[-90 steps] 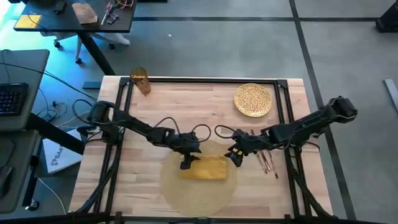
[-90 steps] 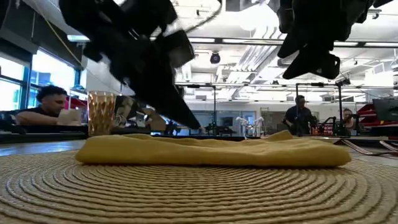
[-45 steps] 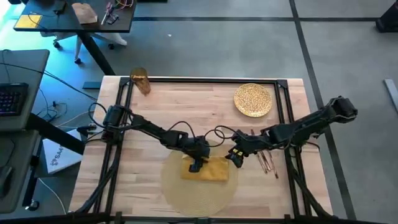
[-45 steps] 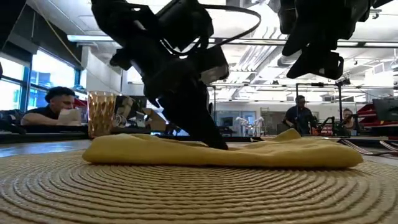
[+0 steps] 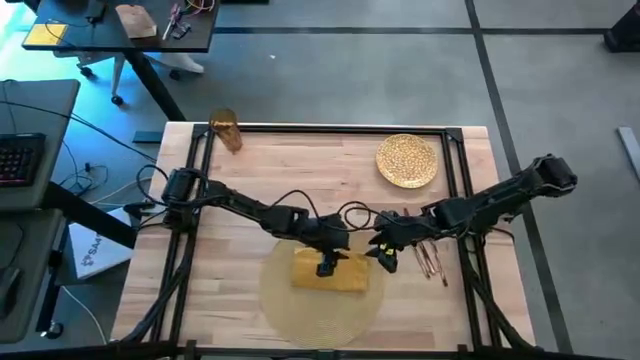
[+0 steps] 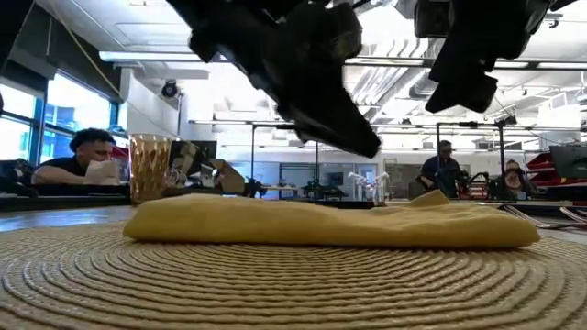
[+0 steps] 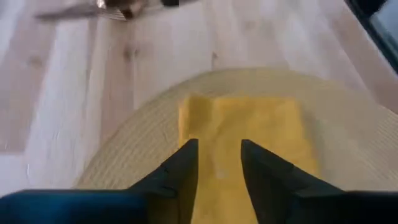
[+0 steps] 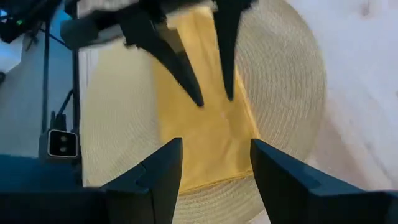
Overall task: Set table place
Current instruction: Put the yellow table napkin to the left of the tablemat
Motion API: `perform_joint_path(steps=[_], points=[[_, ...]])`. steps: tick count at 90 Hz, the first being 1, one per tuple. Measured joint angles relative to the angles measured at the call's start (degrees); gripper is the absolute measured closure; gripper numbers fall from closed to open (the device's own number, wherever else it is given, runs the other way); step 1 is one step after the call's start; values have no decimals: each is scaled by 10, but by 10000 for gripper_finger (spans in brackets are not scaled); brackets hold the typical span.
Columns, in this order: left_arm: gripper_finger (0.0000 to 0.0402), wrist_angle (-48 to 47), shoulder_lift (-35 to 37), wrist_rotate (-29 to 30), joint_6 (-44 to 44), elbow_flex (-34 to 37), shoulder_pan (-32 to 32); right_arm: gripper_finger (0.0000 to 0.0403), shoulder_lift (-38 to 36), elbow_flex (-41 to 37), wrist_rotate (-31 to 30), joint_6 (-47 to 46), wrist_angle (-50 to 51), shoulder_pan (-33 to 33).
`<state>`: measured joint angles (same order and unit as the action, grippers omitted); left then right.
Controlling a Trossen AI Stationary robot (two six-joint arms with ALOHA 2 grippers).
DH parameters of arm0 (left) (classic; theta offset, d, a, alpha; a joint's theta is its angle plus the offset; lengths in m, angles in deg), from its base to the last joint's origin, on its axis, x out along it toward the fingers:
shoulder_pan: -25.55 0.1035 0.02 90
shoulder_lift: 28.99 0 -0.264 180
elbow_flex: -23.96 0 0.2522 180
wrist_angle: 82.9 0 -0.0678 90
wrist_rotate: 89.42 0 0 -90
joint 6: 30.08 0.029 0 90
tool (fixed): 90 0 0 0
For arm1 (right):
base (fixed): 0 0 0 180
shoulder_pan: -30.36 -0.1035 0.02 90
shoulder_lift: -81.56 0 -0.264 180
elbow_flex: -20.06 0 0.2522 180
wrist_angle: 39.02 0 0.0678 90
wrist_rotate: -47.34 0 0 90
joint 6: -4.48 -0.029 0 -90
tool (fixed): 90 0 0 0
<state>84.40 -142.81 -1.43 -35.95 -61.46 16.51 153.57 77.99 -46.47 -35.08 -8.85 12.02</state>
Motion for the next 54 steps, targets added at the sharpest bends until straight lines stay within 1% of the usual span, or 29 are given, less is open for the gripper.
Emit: perform_joint_path(steps=[16, 27, 38, 54], points=[[234, -10, -28, 2, -25, -1, 2, 231, -55, 0, 0, 19, 43, 0], [230, -38, -39, 7, -14, -1, 2, 231, -95, 0, -27, 20, 78, 0], [250, -45, -48, 1, 0, -1, -1, 231, -125, 0, -56, 25, 98, 0], [312, -56, -55, 4, 0, -2, -7, 231, -149, 0, -76, 20, 127, 0]])
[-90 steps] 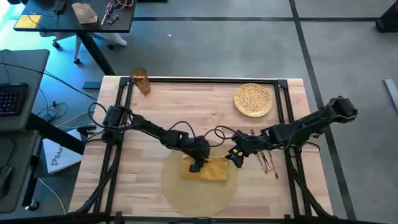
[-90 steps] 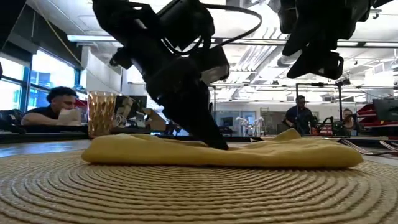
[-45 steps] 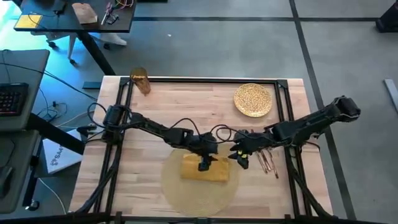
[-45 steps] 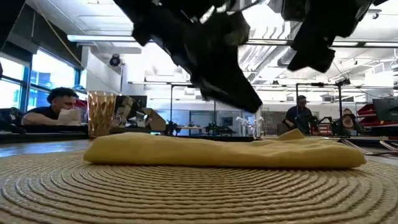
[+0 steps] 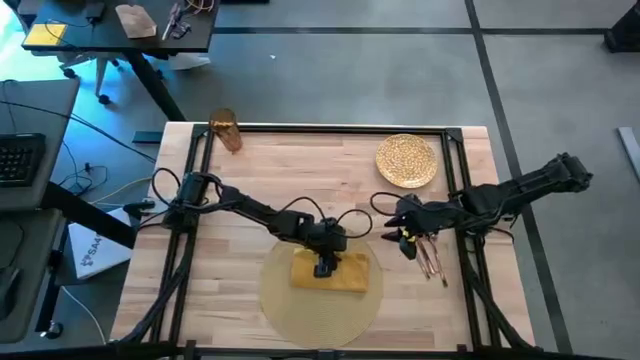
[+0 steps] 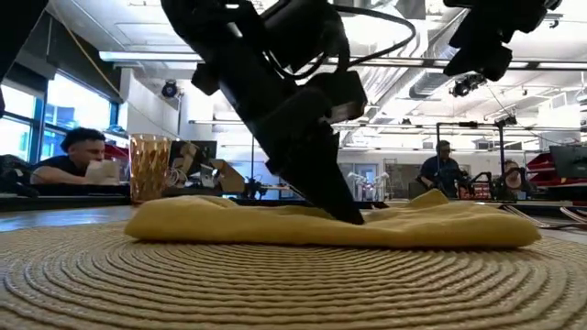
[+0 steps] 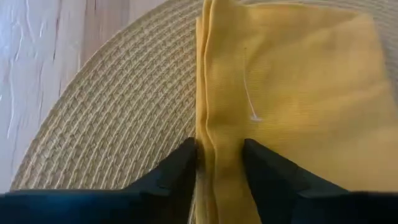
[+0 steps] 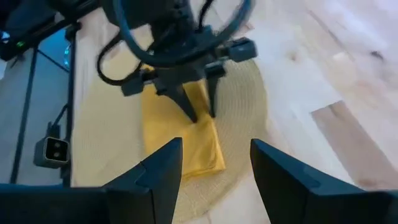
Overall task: Set table place
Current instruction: Put the yellow table napkin to the left of the tablemat
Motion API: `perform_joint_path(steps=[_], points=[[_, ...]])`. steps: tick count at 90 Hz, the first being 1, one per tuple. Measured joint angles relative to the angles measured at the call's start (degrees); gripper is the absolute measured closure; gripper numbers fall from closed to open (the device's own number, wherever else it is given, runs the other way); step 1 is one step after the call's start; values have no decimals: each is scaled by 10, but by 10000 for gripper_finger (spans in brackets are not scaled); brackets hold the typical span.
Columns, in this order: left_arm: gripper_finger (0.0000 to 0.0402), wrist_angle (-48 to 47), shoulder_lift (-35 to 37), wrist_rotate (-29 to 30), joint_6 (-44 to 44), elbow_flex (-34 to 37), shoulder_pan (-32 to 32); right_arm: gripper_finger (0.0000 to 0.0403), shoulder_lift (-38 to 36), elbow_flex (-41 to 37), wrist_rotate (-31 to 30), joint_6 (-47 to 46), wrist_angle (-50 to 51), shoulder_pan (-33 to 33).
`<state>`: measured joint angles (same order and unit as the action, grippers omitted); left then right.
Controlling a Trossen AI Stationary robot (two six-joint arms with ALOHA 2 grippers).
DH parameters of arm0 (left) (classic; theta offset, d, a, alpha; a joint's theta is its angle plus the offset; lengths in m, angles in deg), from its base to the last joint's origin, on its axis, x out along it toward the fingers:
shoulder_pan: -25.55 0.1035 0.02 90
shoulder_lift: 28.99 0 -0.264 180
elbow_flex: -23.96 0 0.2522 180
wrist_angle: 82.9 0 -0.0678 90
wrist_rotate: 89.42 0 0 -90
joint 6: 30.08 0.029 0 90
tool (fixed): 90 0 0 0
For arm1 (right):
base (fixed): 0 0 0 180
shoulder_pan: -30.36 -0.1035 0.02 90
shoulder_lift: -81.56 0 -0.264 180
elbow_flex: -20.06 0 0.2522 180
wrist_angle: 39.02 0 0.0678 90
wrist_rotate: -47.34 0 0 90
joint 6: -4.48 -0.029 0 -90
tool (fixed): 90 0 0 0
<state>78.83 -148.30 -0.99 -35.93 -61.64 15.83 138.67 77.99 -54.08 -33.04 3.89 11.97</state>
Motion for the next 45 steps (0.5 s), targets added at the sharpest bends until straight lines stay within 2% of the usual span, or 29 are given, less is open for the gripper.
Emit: perform_joint_path(steps=[16, 35, 45], points=[[390, 3, 1, -7, -6, 0, 0, 231, -1, 0, 1, 0, 21, 0], [399, -2, 7, -11, -86, 1, 12, 231, -1, 0, 1, 4, 36, 0], [400, -20, 20, 7, -145, 2, 16, 231, -1, 0, 1, 5, 38, 0]])
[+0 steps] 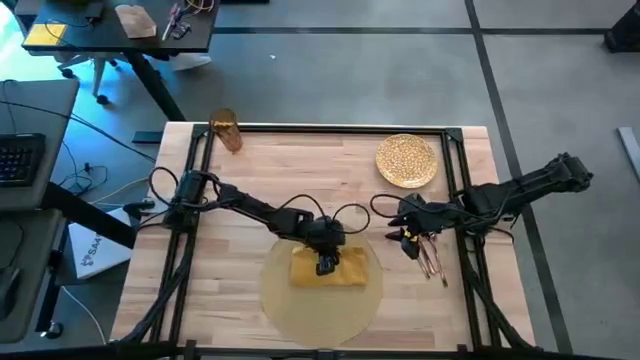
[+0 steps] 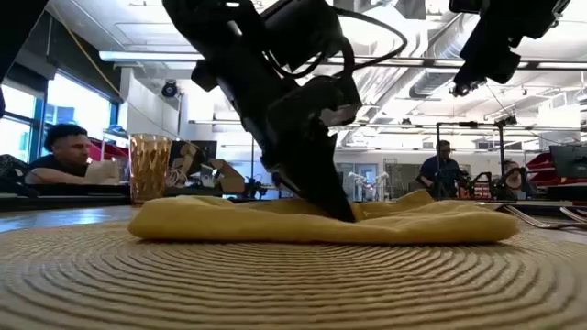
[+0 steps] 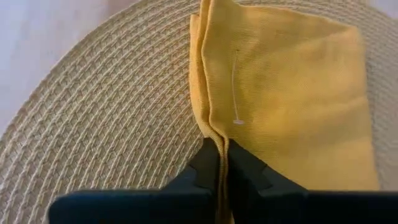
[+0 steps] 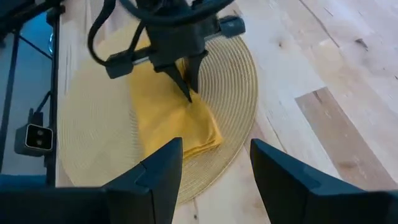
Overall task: Set table place
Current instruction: Put the yellow table napkin to the left of the tablemat
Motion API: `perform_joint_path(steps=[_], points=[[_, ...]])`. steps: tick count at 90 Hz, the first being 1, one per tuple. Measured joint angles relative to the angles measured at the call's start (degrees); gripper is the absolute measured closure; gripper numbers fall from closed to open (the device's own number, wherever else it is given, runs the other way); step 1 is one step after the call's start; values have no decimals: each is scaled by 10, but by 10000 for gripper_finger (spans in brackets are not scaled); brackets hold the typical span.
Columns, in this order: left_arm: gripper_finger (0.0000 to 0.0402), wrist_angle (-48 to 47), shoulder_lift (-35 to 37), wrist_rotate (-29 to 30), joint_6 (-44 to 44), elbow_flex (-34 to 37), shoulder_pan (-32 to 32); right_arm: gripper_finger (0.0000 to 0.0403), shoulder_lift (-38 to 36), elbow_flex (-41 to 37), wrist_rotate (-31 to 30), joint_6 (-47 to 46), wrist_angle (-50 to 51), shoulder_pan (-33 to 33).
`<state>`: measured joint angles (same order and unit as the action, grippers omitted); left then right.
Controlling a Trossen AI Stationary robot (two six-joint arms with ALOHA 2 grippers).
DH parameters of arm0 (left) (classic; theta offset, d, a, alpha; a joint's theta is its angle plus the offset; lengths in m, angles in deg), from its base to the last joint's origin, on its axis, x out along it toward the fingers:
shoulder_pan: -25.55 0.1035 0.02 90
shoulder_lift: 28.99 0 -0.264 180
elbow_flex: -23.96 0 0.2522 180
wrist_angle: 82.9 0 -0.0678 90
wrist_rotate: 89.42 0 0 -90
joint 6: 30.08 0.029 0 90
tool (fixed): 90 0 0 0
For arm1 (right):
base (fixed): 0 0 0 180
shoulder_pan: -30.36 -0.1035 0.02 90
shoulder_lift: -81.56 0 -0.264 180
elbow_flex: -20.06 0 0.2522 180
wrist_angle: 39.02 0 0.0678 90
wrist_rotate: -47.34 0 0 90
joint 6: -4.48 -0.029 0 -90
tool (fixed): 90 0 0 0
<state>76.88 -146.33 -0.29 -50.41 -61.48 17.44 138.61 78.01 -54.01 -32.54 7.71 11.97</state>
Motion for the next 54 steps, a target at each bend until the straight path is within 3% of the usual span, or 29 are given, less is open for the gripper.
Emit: perform_joint_path(steps=[33, 54], points=[[401, -117, 84, 62, -184, 3, 7, 231, 12, -1, 19, 30, 8, 0], [401, -194, 154, 149, -347, 81, -11, 231, 60, -91, 93, 53, -157, 24]])
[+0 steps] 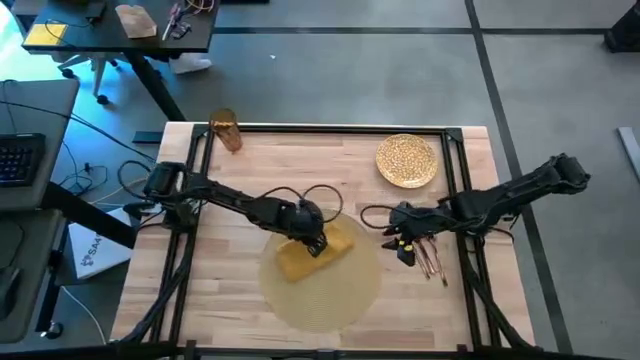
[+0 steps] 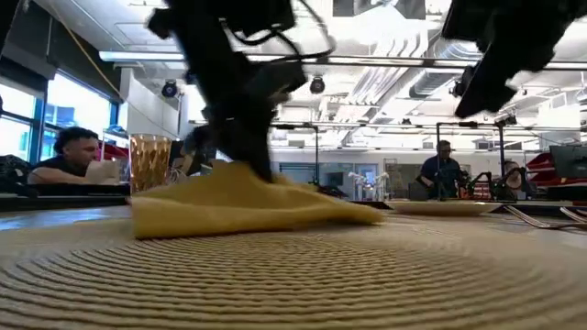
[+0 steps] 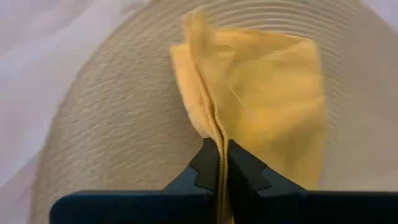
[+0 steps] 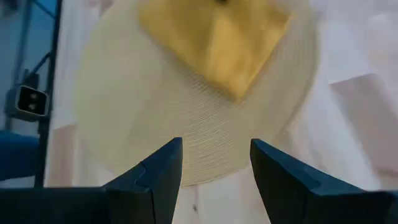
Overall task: Set table place
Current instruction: Put the yellow table napkin to the left of the tablemat
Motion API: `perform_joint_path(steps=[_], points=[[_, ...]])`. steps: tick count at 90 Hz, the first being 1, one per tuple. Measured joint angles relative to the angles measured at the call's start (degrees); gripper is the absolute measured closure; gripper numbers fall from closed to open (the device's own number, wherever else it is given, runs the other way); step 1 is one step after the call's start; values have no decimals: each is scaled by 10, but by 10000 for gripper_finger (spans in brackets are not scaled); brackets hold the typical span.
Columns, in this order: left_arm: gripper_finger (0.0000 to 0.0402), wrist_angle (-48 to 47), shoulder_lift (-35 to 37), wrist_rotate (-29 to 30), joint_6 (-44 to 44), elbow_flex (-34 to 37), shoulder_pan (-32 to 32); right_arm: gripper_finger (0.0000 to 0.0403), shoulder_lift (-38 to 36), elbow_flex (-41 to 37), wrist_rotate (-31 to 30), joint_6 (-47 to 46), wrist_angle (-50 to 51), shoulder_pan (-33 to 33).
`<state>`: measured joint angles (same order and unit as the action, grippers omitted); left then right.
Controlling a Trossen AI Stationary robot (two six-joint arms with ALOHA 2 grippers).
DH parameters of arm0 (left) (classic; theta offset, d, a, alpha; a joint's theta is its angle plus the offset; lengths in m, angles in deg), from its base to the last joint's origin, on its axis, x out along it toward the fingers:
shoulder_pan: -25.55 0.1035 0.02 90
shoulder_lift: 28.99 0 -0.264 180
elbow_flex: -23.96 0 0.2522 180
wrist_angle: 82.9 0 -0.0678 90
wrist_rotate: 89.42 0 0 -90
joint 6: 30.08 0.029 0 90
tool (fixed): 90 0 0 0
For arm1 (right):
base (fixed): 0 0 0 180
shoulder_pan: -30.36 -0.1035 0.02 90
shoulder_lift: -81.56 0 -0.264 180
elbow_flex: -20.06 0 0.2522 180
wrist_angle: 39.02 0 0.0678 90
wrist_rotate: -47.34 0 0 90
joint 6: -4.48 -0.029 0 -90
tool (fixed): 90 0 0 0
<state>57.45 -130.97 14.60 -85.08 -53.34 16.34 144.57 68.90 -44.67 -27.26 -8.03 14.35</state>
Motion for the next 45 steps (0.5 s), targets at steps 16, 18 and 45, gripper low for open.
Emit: perform_joint_path(steps=[16, 18, 45], points=[[401, 5, 63, 44, -104, 78, -20, 232, 76, -54, 48, 31, -173, 23], [401, 4, 71, 48, -110, 84, -23, 233, 91, -56, 57, 36, -191, 27], [402, -15, 114, 64, -149, 112, -33, 315, 326, -8, 120, 122, -363, 61]])
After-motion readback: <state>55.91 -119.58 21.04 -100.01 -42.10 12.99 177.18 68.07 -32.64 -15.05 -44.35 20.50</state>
